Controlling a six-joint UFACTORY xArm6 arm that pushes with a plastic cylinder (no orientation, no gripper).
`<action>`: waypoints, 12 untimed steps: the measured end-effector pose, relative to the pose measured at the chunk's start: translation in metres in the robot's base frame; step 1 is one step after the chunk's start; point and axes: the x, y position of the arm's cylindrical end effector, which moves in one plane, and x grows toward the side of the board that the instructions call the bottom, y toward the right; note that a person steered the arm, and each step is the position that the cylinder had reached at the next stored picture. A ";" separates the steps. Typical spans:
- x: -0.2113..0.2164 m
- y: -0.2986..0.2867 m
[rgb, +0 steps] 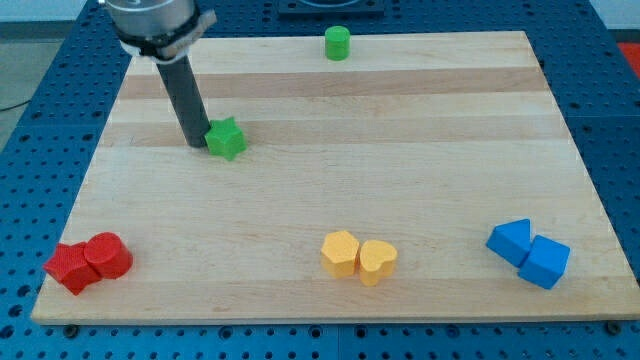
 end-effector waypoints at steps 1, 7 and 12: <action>0.035 0.000; -0.137 0.088; -0.114 0.109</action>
